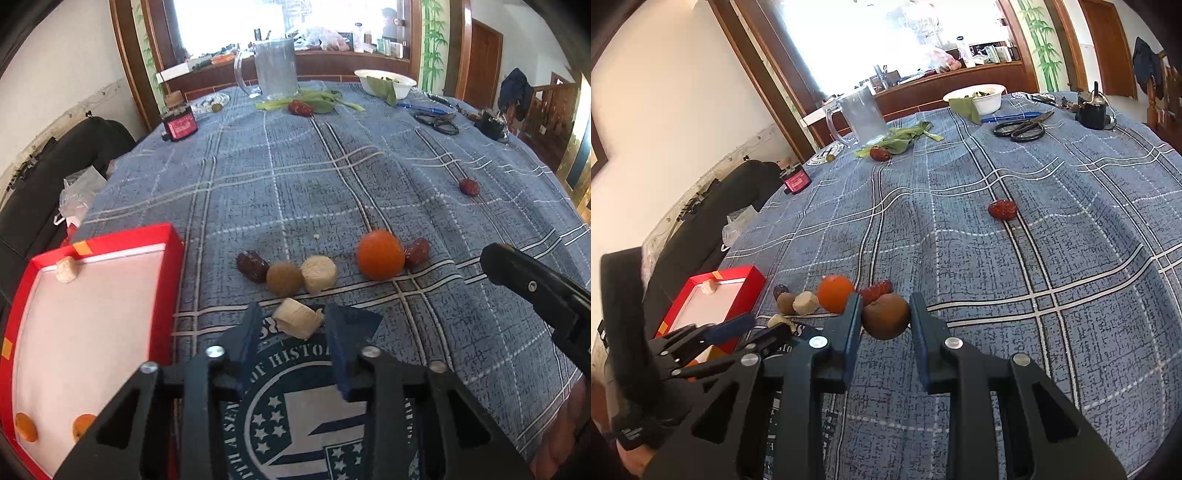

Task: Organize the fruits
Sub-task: 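Lift the cube with the left toward the red tray while the right holds the brown fruit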

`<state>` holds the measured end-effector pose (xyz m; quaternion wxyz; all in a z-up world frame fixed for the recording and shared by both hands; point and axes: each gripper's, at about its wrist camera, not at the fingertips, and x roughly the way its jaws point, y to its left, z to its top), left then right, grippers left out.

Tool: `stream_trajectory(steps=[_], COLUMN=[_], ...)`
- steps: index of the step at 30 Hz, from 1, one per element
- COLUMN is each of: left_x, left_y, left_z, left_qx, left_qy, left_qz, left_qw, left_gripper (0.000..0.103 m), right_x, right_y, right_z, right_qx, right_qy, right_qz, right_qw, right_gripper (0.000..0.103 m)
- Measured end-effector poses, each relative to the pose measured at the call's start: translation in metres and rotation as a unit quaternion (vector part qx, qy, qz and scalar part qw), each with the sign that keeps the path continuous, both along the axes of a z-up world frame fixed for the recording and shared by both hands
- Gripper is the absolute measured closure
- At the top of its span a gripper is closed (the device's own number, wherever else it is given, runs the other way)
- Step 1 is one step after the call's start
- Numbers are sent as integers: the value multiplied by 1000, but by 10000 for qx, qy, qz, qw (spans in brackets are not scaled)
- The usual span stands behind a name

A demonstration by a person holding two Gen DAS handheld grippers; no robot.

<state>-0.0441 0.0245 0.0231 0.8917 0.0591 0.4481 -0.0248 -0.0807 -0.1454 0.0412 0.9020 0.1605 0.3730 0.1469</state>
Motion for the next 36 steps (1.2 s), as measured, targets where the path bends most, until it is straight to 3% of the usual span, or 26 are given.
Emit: stream_trajectory(steps=[7, 24, 30, 36], left_x=[-11, -94, -107, -112], left_y=[3, 28, 52, 83], left_z=[7, 68, 74, 78], left_qx=[-56, -418, -425, -402], left_qy=[-97, -1050, -1182, -1301], left_qz=[-35, -279, -73, 340], left_qw=[9999, 9932, 9921, 9901], left_gripper=[75, 75, 75, 75], right_x=[2, -2, -7, -26], right_y=[-1, -10, -13, 28], right_z=[-3, 4, 7, 15], right_qx=[-4, -180, -167, -264], right_qy=[43, -255, -288, -374], right_qz=[-36, -488, -695, -210], right_qw=[10000, 9983, 9970, 9987], right_gripper=[75, 75, 75, 75])
